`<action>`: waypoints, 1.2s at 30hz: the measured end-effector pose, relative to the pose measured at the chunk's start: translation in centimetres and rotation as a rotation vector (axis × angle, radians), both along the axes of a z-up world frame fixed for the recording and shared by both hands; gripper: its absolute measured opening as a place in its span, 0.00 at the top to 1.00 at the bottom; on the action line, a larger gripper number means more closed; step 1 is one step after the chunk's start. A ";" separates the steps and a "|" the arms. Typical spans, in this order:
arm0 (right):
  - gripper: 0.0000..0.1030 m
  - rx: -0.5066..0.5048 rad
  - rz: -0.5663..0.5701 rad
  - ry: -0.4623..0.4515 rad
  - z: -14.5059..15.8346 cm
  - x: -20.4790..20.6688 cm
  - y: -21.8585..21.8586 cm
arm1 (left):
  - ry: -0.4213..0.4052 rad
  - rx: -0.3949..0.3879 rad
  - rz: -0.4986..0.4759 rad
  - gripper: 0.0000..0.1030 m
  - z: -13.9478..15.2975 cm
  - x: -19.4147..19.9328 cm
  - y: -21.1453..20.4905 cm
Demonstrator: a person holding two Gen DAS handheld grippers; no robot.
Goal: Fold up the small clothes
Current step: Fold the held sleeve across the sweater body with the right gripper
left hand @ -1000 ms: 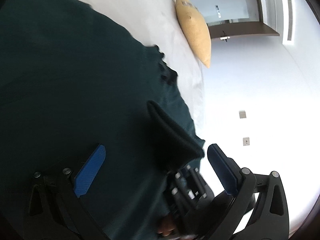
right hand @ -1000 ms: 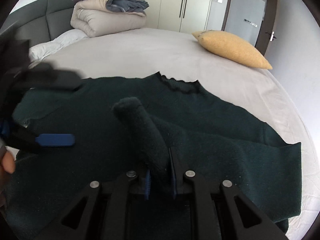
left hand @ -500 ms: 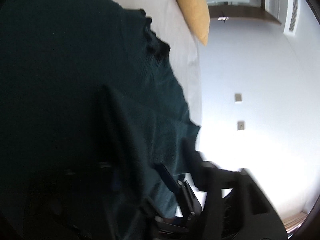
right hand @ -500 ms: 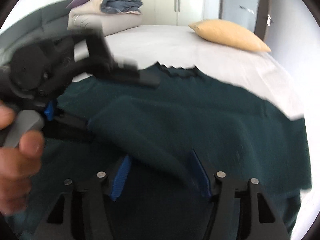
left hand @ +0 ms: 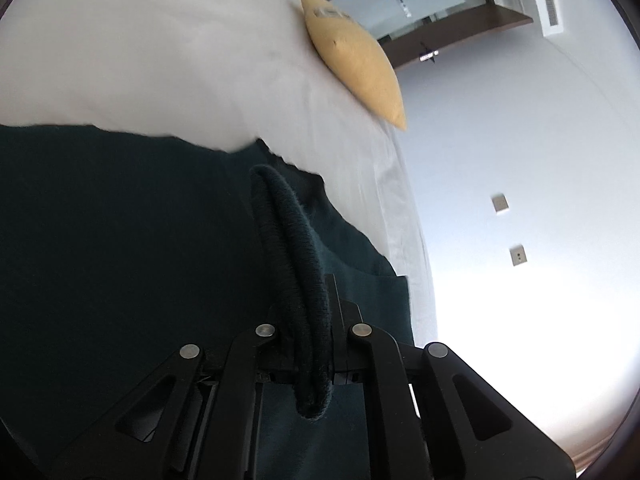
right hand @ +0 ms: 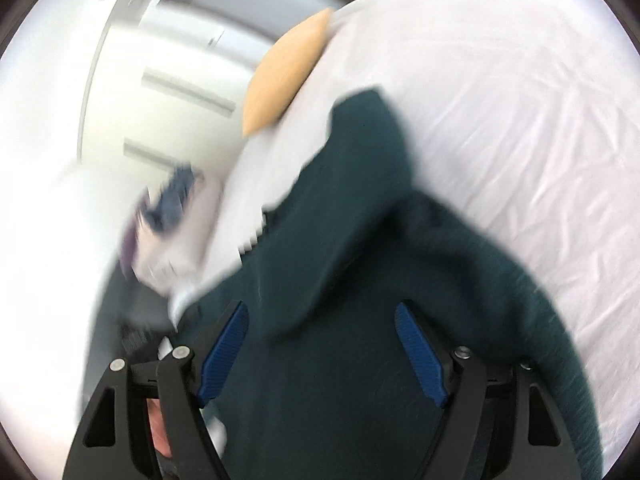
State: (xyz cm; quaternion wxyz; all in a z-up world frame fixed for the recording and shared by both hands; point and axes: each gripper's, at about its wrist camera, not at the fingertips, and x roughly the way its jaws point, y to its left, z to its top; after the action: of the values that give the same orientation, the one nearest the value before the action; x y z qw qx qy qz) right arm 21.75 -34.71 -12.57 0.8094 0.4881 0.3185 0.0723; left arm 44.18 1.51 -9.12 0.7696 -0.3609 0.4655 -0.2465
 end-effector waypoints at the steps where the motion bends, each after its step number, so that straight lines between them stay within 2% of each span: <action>1: 0.23 0.021 -0.022 0.000 0.0 0.0 -0.4 | 0.000 0.001 0.004 0.94 0.0 -0.3 0.5; 5: 0.22 0.081 -0.040 0.007 -0.4 0.6 -0.6 | 0.028 0.012 0.029 0.94 -1.3 -0.7 2.3; 9: 0.23 0.214 -0.102 -0.018 -1.3 0.0 -2.3 | 0.041 0.027 0.066 0.94 -2.6 -0.8 4.6; 11: 0.22 0.246 -0.116 -0.020 -1.4 -0.2 -2.9 | 0.050 0.026 0.072 0.94 -3.5 -1.0 5.7; 20: 0.20 0.210 -0.115 -0.002 -1.1 0.3 -2.5 | 0.064 0.074 0.043 0.94 -5.9 -0.9 5.1; 27: 0.21 0.179 -0.116 0.015 -1.2 0.6 -3.1 | 0.090 0.061 0.051 0.94 -7.5 -2.1 6.0; 33: 0.20 0.100 -0.095 0.053 -0.7 0.8 -2.4 | 0.080 0.063 0.059 0.94 -7.6 -2.5 6.1; 36: 0.20 0.093 -0.093 0.073 -0.7 0.9 -2.3 | 0.066 0.079 0.055 0.94 -7.3 -2.5 5.9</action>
State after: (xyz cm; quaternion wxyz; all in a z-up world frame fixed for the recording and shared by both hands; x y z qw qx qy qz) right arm 22.66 -37.03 -13.28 0.7762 0.5418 0.3210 0.0314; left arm 41.67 7.43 -16.37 0.7740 -0.3508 0.4898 -0.1946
